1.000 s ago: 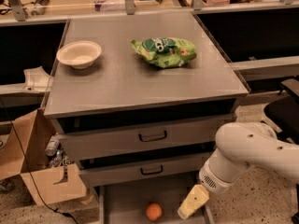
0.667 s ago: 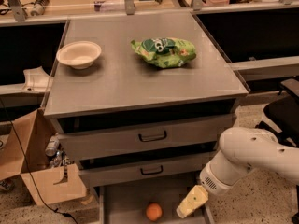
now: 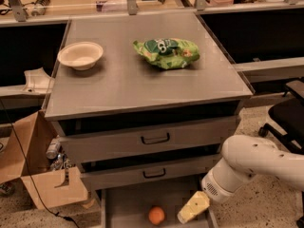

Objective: Pick orange can from bottom drawer and place on counter

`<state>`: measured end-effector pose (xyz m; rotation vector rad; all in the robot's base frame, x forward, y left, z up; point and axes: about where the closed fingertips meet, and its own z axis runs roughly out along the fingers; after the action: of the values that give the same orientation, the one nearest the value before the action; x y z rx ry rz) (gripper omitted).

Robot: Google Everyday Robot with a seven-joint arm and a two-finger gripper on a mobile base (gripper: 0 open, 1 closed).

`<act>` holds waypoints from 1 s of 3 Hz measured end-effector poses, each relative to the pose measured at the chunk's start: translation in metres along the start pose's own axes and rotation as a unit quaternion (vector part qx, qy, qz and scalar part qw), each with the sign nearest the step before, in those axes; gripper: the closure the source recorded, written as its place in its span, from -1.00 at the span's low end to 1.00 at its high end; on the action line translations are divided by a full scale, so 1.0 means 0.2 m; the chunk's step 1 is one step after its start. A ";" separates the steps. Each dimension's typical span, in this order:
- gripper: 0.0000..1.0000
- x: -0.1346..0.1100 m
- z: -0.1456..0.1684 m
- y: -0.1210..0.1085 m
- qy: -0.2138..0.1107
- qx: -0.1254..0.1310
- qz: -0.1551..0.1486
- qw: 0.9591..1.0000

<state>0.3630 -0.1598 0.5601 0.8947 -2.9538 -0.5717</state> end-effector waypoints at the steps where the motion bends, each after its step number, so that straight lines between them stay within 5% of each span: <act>1: -1.00 -0.04 0.21 -0.06 0.001 -0.016 0.034 0.999; 3: -1.00 -0.05 0.31 -0.06 -0.006 -0.028 0.045 0.999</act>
Offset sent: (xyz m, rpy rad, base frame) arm 0.0157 0.0177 -0.0666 0.0208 0.0741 -0.0726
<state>0.3714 -0.1424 0.4984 0.7530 -2.9534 -0.6532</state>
